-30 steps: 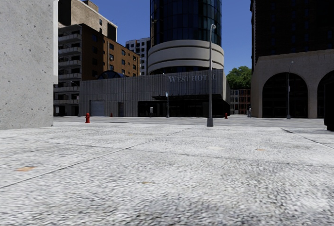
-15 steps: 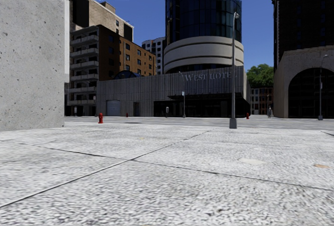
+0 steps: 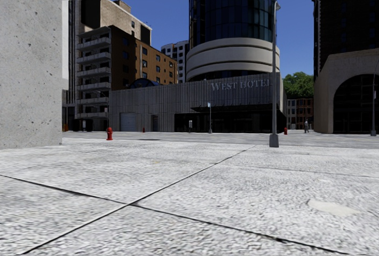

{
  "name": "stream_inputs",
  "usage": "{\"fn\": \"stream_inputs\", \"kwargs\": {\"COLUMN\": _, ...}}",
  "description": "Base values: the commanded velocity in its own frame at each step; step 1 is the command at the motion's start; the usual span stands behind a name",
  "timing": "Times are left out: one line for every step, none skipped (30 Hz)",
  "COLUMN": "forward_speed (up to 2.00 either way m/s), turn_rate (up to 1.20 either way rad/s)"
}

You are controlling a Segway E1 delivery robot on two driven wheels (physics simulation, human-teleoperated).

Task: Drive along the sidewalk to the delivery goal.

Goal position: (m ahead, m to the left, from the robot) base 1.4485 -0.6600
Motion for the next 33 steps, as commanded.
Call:
{"fn": "stream_inputs", "kwargs": {"forward_speed": 1.5, "turn_rate": 0.0}}
{"fn": "stream_inputs", "kwargs": {"forward_speed": 1.5, "turn_rate": 0.0}}
{"fn": "stream_inputs", "kwargs": {"forward_speed": 1.49, "turn_rate": 0.0}}
{"fn": "stream_inputs", "kwargs": {"forward_speed": 1.39, "turn_rate": 0.0}}
{"fn": "stream_inputs", "kwargs": {"forward_speed": 1.24, "turn_rate": 0.0}}
{"fn": "stream_inputs", "kwargs": {"forward_speed": 1.02, "turn_rate": 0.0}}
{"fn": "stream_inputs", "kwargs": {"forward_speed": 1.02, "turn_rate": 0.0}}
{"fn": "stream_inputs", "kwargs": {"forward_speed": 0.65, "turn_rate": 0.0}}
{"fn": "stream_inputs", "kwargs": {"forward_speed": 0.51, "turn_rate": 0.0}}
{"fn": "stream_inputs", "kwargs": {"forward_speed": 0.47, "turn_rate": 0.0}}
{"fn": "stream_inputs", "kwargs": {"forward_speed": 0.45, "turn_rate": 0.0}}
{"fn": "stream_inputs", "kwargs": {"forward_speed": 0.45, "turn_rate": 0.0}}
{"fn": "stream_inputs", "kwargs": {"forward_speed": 0.42, "turn_rate": 0.0}}
{"fn": "stream_inputs", "kwargs": {"forward_speed": 0.41, "turn_rate": 0.0}}
{"fn": "stream_inputs", "kwargs": {"forward_speed": 0.4, "turn_rate": 0.0}}
{"fn": "stream_inputs", "kwargs": {"forward_speed": 0.4, "turn_rate": -0.26}}
{"fn": "stream_inputs", "kwargs": {"forward_speed": 0.4, "turn_rate": -0.99}}
{"fn": "stream_inputs", "kwargs": {"forward_speed": 0.4, "turn_rate": -0.99}}
{"fn": "stream_inputs", "kwargs": {"forward_speed": 0.4, "turn_rate": -1.2}}
{"fn": "stream_inputs", "kwargs": {"forward_speed": 0.39, "turn_rate": -1.2}}
{"fn": "stream_inputs", "kwargs": {"forward_speed": 0.49, "turn_rate": -1.2}}
{"fn": "stream_inputs", "kwargs": {"forward_speed": 0.82, "turn_rate": -1.2}}
{"fn": "stream_inputs", "kwargs": {"forward_speed": 0.82, "turn_rate": -1.2}}
{"fn": "stream_inputs", "kwargs": {"forward_speed": 1.11, "turn_rate": -1.2}}
{"fn": "stream_inputs", "kwargs": {"forward_speed": 1.21, "turn_rate": -1.2}}
{"fn": "stream_inputs", "kwargs": {"forward_speed": 1.23, "turn_rate": -1.2}}
{"fn": "stream_inputs", "kwargs": {"forward_speed": 1.24, "turn_rate": -1.2}}
{"fn": "stream_inputs", "kwargs": {"forward_speed": 1.24, "turn_rate": -1.2}}
{"fn": "stream_inputs", "kwargs": {"forward_speed": 1.21, "turn_rate": -1.2}}
{"fn": "stream_inputs", "kwargs": {"forward_speed": 1.21, "turn_rate": -1.2}}
{"fn": "stream_inputs", "kwargs": {"forward_speed": 1.11, "turn_rate": -1.2}}
{"fn": "stream_inputs", "kwargs": {"forward_speed": 1.01, "turn_rate": -1.2}}
{"fn": "stream_inputs", "kwargs": {"forward_speed": 0.94, "turn_rate": -1.2}}
